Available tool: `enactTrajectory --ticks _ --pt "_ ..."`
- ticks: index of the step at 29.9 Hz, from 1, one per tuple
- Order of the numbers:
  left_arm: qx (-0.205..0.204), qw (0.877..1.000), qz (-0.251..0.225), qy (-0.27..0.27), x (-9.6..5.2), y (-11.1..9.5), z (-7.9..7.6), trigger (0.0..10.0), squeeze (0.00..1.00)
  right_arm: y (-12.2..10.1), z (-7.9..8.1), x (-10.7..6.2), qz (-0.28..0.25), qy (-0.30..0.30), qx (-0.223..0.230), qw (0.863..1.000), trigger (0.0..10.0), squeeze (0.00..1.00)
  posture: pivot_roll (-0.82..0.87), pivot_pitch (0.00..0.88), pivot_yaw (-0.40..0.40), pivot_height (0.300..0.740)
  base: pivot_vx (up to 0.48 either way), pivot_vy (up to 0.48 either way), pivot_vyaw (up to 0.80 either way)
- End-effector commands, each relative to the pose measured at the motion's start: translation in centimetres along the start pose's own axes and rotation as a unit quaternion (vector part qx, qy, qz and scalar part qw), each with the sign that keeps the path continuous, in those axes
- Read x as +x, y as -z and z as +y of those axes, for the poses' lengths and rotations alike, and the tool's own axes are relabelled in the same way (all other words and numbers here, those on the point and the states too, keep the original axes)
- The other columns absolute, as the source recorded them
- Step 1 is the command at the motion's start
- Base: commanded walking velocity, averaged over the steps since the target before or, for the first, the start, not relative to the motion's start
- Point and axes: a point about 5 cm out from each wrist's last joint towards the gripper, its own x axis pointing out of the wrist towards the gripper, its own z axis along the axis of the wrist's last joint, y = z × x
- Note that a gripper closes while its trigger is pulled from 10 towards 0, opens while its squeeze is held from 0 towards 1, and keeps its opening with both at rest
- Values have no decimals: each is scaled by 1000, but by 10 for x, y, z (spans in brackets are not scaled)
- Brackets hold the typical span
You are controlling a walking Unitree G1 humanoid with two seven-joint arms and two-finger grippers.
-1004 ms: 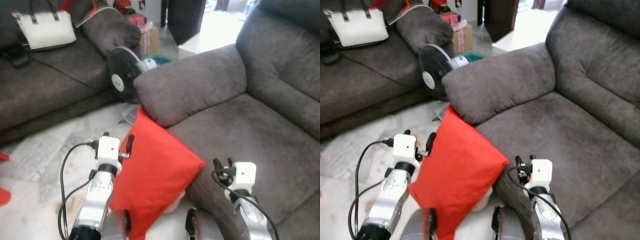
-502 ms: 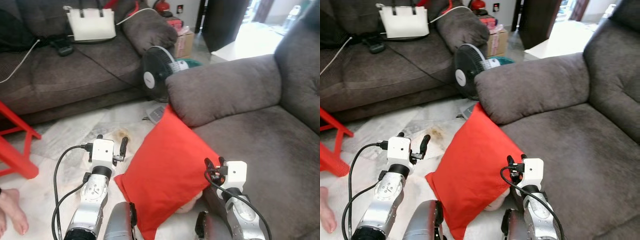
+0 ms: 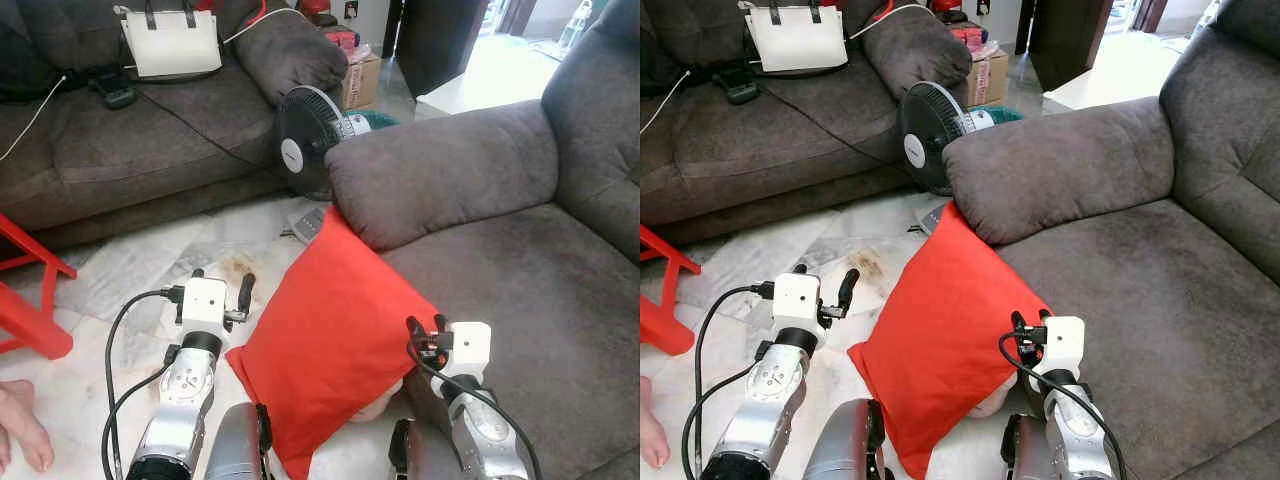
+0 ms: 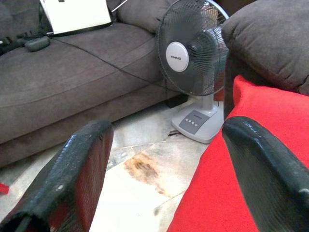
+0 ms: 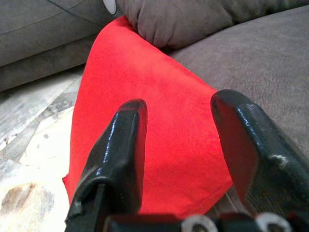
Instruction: Move the pillow to the sofa from floor
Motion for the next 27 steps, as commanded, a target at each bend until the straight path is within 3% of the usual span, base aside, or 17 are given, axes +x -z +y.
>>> enactTrajectory --ticks 1,4,11,18,27 --pt "2 1000 4 -1 -1 2 1 10000 0 2 -3 -1 4 6 10 1000 10000 0 143 82 -23 594 285 0 0" --pt "2 1000 4 -1 -1 2 1 10000 0 3 -3 -1 8 1 -3 1000 10000 0 144 82 -24 594 285 0 0" --pt "3 1000 4 -3 -1 2 1 10000 0 7 -3 0 16 -2 1 1000 10000 0 145 82 -24 594 286 0 800" --pt "4 1000 6 -2 -1 3 0 10000 0 16 -10 -1 43 6 10 999 10000 0 144 83 -25 594 287 0 0" --pt "3 1000 -2 12 0 -1 -2 10000 0 21 -11 1 64 21 19 998 10000 0 147 83 -27 594 0 0 0"
